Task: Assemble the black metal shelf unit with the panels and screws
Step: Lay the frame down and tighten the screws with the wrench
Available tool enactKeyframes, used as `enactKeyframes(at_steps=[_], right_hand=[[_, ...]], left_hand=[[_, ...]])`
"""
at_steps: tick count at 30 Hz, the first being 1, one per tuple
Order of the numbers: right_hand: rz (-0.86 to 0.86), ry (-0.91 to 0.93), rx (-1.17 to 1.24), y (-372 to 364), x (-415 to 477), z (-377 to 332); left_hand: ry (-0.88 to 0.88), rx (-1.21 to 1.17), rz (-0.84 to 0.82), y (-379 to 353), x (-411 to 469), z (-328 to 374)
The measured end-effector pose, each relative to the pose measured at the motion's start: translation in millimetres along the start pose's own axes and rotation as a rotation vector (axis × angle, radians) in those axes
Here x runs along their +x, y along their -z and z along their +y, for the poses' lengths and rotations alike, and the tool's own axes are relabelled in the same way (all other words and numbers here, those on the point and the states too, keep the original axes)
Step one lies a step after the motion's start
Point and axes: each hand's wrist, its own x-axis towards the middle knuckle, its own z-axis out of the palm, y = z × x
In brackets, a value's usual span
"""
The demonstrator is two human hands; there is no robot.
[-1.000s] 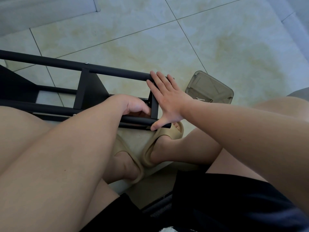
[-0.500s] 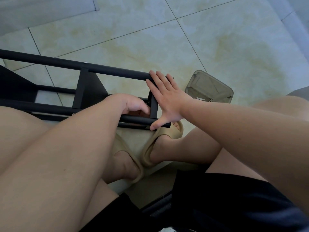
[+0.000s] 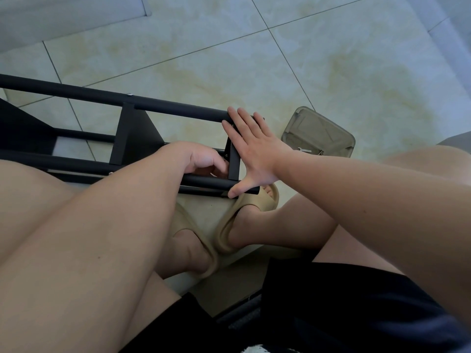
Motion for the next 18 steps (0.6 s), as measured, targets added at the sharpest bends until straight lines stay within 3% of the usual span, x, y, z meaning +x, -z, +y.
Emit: enactKeyframes(at_steps=[8, 18], right_hand=[[0.002, 0.000, 0.003, -0.6, 0.0, -1.0], [0.005, 0.000, 0.005, -0.9, 0.0, -0.7]], left_hand=[[0.104, 0.133, 0.016, -0.1, -0.9, 0.9], [0.044, 0.020, 0.024, 1.3, -0.7, 0.3]])
